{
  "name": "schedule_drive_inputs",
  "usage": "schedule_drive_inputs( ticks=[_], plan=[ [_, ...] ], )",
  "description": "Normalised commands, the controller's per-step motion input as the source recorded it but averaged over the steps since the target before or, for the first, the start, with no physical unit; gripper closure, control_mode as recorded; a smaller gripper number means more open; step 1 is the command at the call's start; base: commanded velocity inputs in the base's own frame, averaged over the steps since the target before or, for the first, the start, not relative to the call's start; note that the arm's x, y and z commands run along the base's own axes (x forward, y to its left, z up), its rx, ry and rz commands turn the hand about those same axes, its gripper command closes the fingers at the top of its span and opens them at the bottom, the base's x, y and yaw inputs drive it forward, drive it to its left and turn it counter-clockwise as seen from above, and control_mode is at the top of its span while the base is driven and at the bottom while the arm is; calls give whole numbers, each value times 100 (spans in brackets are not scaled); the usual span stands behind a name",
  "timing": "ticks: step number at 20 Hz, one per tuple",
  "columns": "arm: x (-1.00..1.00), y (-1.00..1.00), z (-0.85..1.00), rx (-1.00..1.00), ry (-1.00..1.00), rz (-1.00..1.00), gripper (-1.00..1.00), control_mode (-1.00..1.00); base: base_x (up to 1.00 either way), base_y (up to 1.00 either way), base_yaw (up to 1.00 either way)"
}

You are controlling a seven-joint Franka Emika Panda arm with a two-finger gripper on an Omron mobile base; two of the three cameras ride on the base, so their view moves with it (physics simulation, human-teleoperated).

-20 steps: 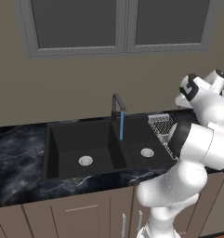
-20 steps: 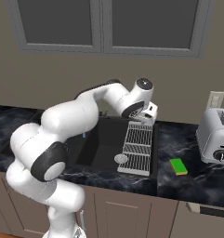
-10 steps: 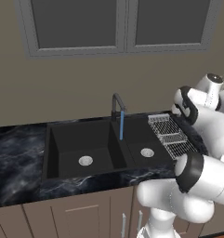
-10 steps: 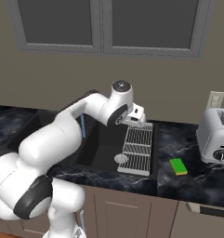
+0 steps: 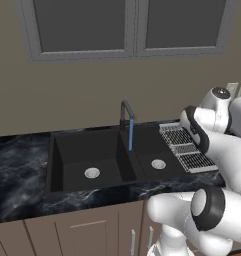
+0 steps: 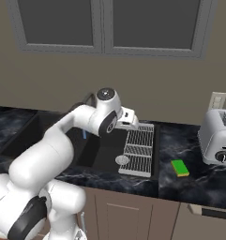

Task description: Soak the sponge with water for a few seconds and then drop it inside the sink.

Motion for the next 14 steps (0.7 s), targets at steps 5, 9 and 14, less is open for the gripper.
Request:
schedule_drive_inputs(
  ticks=[5,9,14],
  plan=[
    [2,0,4,-5,0,12,-100,-100,0,0,0],
    [-1,-3,0,-7,1,12,-100,-100,0,0,0],
    [-5,-15,0,-11,7,9,-100,-100,0,0,0]
  ],
)
